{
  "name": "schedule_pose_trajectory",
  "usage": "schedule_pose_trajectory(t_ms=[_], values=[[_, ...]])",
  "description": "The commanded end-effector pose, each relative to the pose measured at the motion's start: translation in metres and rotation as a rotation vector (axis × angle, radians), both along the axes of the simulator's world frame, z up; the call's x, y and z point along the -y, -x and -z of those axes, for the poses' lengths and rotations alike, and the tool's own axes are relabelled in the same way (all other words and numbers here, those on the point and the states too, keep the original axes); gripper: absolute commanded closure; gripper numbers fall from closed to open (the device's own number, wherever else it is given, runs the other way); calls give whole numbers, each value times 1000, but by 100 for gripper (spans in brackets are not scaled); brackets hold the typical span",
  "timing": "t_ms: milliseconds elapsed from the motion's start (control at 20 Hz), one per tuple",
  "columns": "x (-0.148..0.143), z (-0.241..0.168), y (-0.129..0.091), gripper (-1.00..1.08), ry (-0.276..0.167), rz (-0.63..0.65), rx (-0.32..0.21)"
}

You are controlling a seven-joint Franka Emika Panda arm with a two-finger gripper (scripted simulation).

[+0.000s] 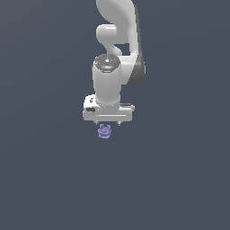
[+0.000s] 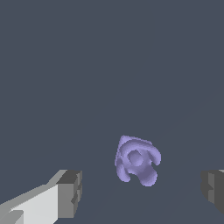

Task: Pick up the object and move it to a goal position.

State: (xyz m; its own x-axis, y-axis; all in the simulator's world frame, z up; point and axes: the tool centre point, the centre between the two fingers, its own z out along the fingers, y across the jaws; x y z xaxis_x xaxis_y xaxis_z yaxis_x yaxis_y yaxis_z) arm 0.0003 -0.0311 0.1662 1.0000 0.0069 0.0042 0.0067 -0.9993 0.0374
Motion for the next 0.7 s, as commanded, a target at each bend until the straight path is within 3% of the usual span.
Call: schedule_pose_trajectory(t_ms=[0, 650], values=[[0, 0, 0, -92, 0, 0, 0], [-15, -4, 0, -92, -14, -51, 11]])
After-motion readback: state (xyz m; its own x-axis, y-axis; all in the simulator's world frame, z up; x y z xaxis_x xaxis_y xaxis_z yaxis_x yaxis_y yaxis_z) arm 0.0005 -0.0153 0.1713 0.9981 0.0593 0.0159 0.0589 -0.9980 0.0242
